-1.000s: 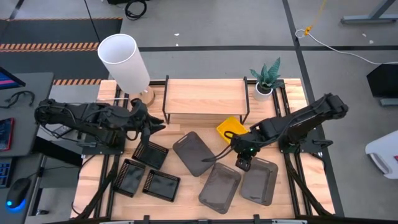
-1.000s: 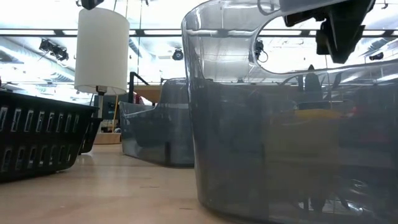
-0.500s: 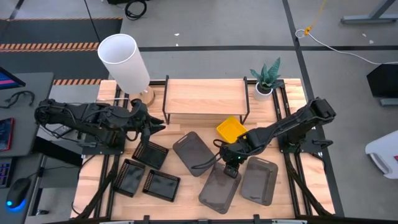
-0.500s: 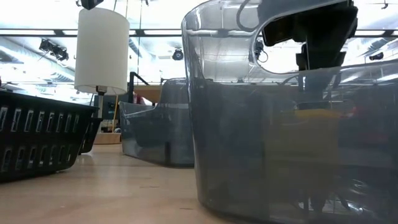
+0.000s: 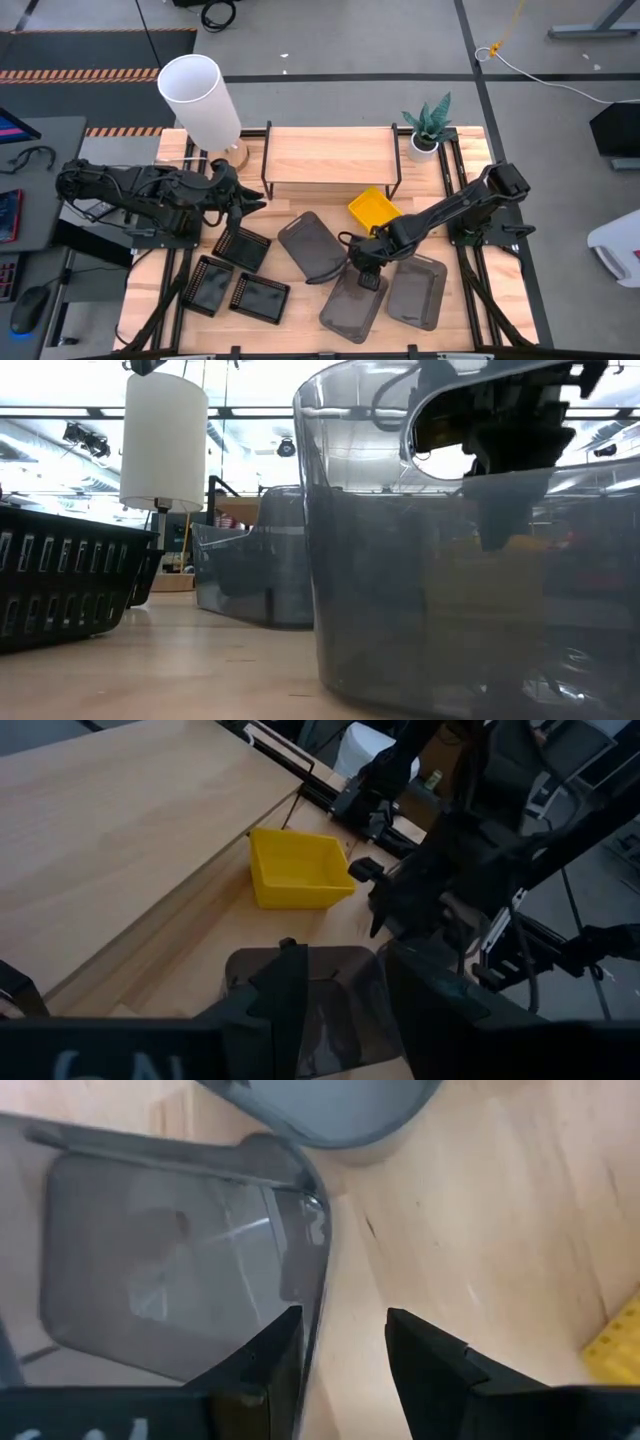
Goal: Stack baskets on shelf by color
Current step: Stack the middle gray bin on top of the right gray bin
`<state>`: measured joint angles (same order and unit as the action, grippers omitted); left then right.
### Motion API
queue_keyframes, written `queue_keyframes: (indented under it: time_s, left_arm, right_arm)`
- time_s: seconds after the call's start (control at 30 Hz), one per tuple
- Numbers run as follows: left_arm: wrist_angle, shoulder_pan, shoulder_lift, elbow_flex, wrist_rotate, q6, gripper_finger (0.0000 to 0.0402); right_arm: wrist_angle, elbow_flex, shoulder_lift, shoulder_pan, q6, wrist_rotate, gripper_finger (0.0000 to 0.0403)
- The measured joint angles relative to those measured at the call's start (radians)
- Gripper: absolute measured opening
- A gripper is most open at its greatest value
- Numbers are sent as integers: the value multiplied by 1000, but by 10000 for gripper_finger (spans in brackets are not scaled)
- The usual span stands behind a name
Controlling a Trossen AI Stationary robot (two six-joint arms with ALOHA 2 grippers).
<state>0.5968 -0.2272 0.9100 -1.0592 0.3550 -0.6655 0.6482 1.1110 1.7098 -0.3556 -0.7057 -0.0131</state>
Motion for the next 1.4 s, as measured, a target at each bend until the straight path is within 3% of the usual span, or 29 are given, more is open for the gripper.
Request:
queue_keyframes:
  time_s: [0.23, 0.57, 1.1, 1.4]
  left_arm:
    - [-5, 0, 0, 0, 0, -2, 142]
    - [-2, 0, 0, 0, 0, -2, 142]
    - [-2, 0, 0, 0, 3, -3, 142]
    - [-7, 0, 0, 0, 3, -3, 142]
  right_arm:
    - [-33, -1, 61, -8, 36, -32, 121]
    - [-25, -1, 86, -11, 29, -102, 10]
    - [24, 21, 37, 13, 24, -189, 6]
    - [122, 94, -77, 29, 18, -149, 5]
